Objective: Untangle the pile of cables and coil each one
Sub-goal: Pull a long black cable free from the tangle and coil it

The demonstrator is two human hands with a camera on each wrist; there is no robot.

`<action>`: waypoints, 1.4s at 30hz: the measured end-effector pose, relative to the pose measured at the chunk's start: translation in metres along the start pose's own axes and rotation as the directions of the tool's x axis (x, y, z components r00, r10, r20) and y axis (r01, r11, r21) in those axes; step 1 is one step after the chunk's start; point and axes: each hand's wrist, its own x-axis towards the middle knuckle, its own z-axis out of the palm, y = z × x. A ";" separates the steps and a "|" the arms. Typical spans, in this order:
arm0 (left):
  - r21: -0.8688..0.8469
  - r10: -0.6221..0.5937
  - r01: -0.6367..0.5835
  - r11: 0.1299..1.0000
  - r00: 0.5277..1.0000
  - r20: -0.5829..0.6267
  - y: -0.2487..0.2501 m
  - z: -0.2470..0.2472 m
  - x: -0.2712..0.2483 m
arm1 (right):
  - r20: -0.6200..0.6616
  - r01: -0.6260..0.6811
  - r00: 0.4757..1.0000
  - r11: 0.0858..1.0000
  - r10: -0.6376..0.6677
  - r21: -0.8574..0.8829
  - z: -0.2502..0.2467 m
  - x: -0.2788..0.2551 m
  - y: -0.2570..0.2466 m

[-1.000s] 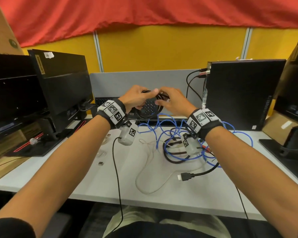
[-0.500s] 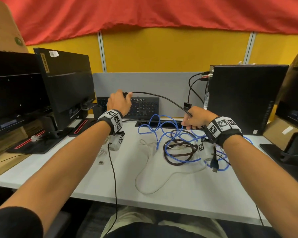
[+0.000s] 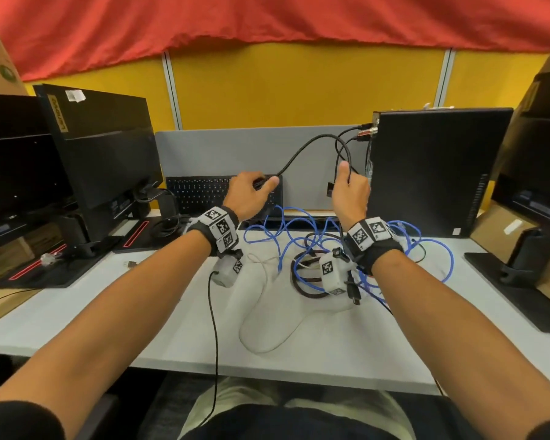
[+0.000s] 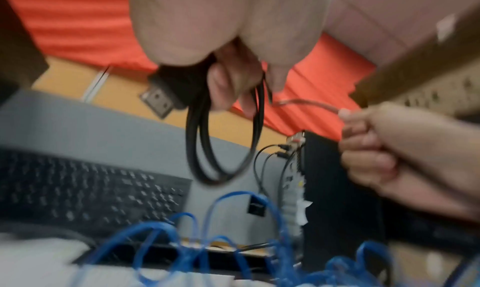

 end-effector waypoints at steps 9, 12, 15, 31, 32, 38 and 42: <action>-0.289 -0.292 0.430 0.855 0.861 0.416 0.022 0.019 -0.012 | -0.075 0.116 0.991 0.992 -0.112 0.055 -0.002 0.005 -0.005; -0.287 -0.169 0.440 0.851 0.747 0.643 0.041 0.025 -0.023 | -0.036 0.149 0.989 0.974 -0.145 0.171 0.005 -0.002 -0.021; -0.300 -0.033 0.381 0.874 0.663 0.748 0.058 0.044 -0.038 | 0.066 0.073 0.992 0.919 -0.107 0.386 0.016 -0.008 -0.042; -0.522 -0.393 0.545 0.656 0.837 0.380 0.023 0.009 -0.003 | 0.718 0.148 0.696 0.984 -0.031 -0.101 -0.002 -0.024 -0.002; -0.500 -0.378 0.539 0.677 0.839 0.392 0.021 0.007 -0.003 | 0.720 0.140 0.693 0.987 -0.043 -0.076 0.000 -0.028 0.001; -0.357 -0.340 0.513 0.781 0.828 0.445 0.019 0.007 -0.007 | 0.659 0.176 0.746 0.983 -0.098 -0.053 0.007 -0.039 0.002; -0.137 -0.353 0.543 0.829 0.696 0.625 0.015 -0.006 -0.017 | 0.412 -0.117 0.911 0.967 0.014 0.226 -0.011 -0.014 0.004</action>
